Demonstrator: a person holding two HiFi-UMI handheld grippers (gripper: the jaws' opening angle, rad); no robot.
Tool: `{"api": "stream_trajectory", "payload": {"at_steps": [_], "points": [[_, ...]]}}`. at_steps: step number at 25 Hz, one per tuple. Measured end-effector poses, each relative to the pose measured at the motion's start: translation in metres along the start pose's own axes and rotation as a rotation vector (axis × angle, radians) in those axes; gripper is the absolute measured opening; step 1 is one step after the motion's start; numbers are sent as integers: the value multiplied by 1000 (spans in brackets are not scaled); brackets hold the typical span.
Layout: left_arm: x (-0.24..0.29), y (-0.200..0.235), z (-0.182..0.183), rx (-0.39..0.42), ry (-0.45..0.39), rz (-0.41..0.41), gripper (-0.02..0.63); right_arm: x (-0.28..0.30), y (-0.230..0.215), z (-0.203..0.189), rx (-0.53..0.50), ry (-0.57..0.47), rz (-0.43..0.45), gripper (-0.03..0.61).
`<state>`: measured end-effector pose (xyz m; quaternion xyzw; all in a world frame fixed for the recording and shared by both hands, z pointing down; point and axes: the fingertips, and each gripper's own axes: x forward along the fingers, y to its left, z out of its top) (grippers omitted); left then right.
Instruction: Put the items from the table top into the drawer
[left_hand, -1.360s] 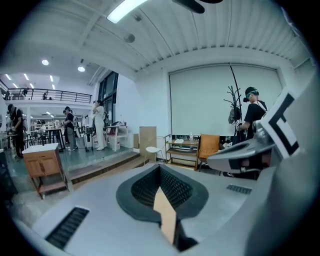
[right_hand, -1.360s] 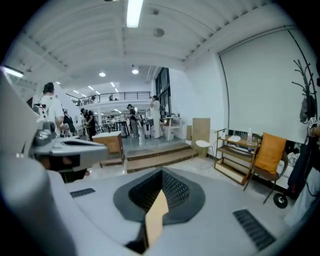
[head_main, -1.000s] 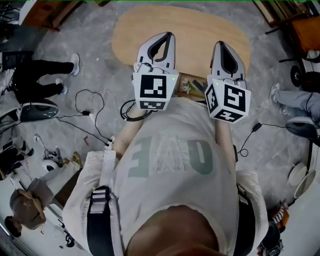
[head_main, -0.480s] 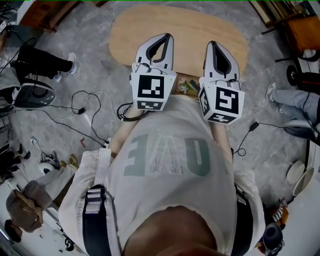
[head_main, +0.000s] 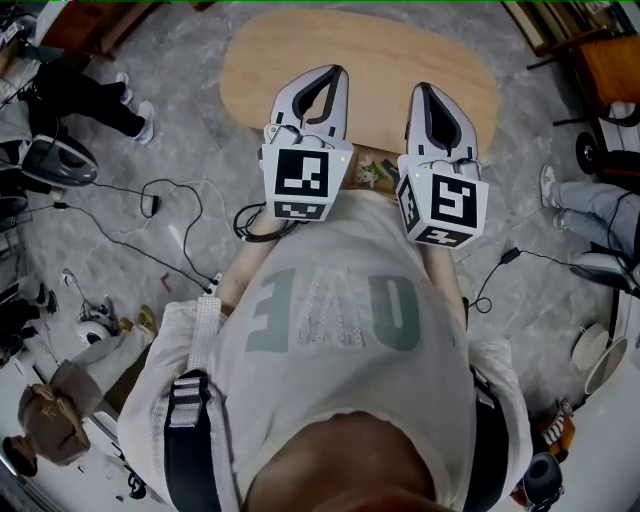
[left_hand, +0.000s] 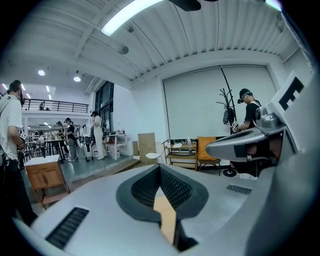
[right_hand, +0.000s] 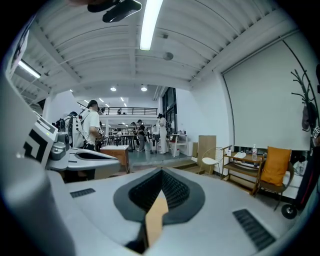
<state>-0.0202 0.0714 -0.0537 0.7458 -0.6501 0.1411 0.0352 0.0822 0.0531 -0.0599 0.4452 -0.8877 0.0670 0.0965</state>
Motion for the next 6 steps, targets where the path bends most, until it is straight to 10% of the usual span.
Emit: {"api": "stream_trajectory", "payload": {"at_steps": [6], "points": [[-3, 7, -7, -5, 8, 5, 6, 1, 7, -4, -3, 9, 12, 5]]}}
